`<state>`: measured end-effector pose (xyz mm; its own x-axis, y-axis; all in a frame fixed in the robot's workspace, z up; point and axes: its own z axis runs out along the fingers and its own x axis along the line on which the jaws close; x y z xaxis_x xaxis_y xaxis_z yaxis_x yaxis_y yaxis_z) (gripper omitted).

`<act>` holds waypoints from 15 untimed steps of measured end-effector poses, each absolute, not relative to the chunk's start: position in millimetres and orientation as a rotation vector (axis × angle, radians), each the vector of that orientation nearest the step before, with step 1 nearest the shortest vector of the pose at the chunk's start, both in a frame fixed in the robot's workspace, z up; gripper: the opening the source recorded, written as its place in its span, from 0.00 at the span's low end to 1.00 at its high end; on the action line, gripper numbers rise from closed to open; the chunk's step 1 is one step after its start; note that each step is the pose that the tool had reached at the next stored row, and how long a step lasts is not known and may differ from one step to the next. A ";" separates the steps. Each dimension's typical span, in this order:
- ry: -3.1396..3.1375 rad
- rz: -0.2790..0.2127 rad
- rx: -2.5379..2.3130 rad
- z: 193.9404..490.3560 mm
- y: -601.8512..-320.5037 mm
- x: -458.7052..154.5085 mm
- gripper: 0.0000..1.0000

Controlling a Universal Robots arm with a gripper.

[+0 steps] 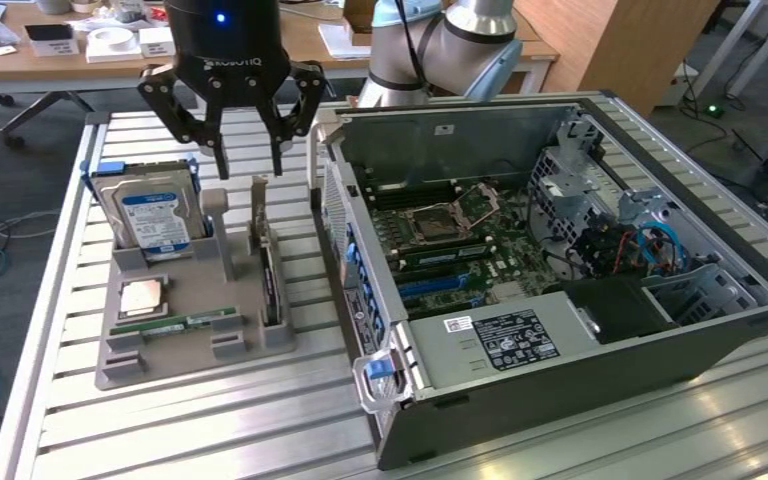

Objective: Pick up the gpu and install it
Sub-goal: 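Pick up the gpu and move the gpu toward the slot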

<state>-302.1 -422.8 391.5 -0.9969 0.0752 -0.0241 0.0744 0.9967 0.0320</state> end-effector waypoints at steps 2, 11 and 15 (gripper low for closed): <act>3.114 0.049 0.117 390.1 -422.8 -302.1 0.53; 3.114 0.048 0.117 382.8 -422.9 -302.1 0.53; 3.114 0.049 0.117 379.4 -422.8 -302.1 0.53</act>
<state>-302.1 -422.8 379.4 -0.9969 0.0751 -0.0241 0.0743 0.9967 0.0321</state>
